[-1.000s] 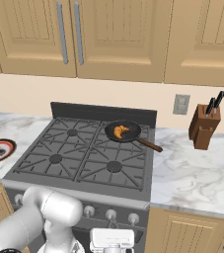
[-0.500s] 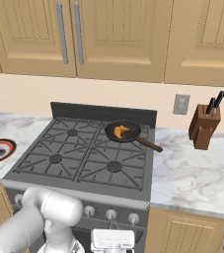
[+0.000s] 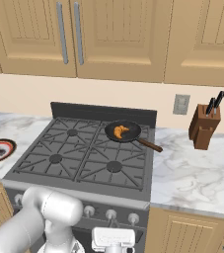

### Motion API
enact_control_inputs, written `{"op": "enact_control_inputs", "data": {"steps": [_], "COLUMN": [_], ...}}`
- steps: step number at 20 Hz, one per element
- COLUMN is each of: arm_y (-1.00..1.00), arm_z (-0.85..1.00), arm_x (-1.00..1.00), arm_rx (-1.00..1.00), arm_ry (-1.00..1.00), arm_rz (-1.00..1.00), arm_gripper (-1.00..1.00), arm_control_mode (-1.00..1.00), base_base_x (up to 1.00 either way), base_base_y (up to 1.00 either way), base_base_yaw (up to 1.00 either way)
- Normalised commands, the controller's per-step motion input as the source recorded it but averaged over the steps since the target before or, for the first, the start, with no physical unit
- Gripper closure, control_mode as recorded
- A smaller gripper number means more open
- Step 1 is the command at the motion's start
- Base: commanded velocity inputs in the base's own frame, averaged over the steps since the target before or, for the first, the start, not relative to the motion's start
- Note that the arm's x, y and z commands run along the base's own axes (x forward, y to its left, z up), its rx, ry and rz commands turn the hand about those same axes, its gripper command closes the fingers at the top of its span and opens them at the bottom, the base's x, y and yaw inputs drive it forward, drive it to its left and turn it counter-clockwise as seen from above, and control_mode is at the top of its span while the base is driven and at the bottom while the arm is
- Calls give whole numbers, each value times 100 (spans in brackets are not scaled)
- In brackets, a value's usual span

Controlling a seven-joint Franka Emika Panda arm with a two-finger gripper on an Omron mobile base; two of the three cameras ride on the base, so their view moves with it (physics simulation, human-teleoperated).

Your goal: Pick the croissant and place it on the pan. Then turn on the stove to warm the croissant.

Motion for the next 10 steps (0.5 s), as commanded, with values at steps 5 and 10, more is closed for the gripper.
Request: {"op": "enact_control_inputs", "data": {"steps": [5,10], "arm_y": [0,0], "arm_z": [-7,-13], "arm_x": [10,13], "arm_rx": [0,0], "arm_ry": [2,1], "arm_rz": [0,0], "arm_gripper": [100,100], "arm_control_mode": [-100,-100], "base_base_x": [0,0], "base_base_y": [0,0], "base_base_yaw": [0,0]}}
